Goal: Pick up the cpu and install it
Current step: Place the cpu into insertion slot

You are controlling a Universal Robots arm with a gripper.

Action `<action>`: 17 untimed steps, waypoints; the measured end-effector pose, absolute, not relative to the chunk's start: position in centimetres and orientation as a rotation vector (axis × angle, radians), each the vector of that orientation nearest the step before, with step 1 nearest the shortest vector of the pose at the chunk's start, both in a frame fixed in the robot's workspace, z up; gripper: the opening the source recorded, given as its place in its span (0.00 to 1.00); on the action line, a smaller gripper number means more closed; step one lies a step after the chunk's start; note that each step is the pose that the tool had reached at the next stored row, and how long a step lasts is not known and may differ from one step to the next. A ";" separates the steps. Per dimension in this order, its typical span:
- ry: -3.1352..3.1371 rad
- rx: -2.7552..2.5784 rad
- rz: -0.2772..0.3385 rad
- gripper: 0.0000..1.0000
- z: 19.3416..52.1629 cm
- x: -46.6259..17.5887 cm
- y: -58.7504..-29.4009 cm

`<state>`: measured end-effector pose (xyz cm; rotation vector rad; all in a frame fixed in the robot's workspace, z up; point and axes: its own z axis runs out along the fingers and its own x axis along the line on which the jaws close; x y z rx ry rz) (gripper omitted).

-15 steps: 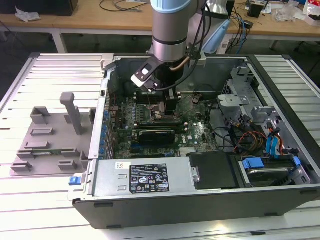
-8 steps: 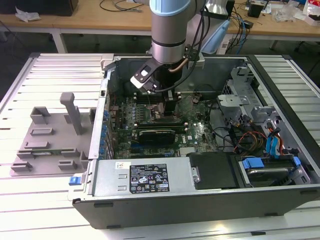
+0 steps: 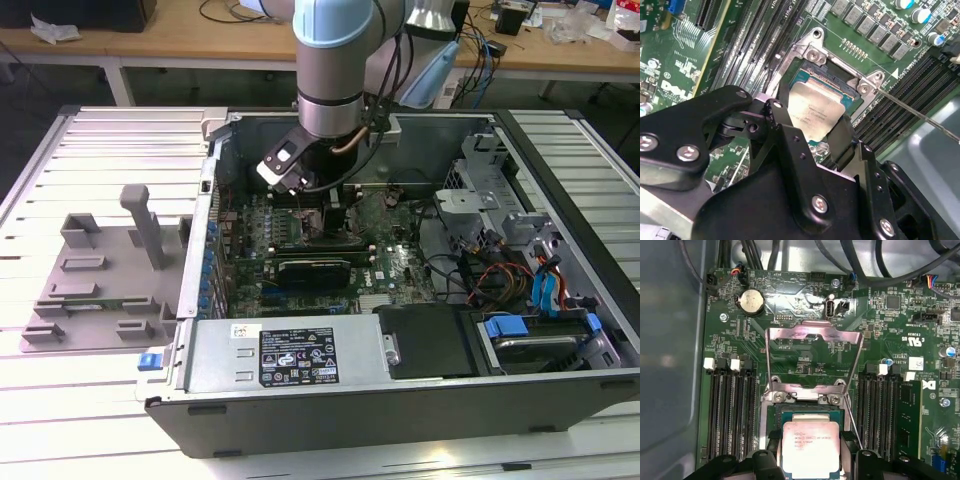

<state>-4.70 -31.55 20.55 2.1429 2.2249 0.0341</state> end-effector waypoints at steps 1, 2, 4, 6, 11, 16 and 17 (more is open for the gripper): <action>2.221 2.147 0.034 0.55 20.5 -4.7 -31.6; 2.214 2.154 0.034 0.55 20.5 -4.7 -31.5; 2.200 2.168 0.033 0.55 20.3 -4.7 -31.5; 2.194 2.174 0.033 0.55 20.2 -4.7 -31.4; 2.190 2.178 0.032 0.55 19.8 -4.7 -31.2; 2.188 2.180 0.032 0.55 19.6 -4.7 -31.2; 2.188 2.180 0.032 0.55 19.5 -4.7 -31.2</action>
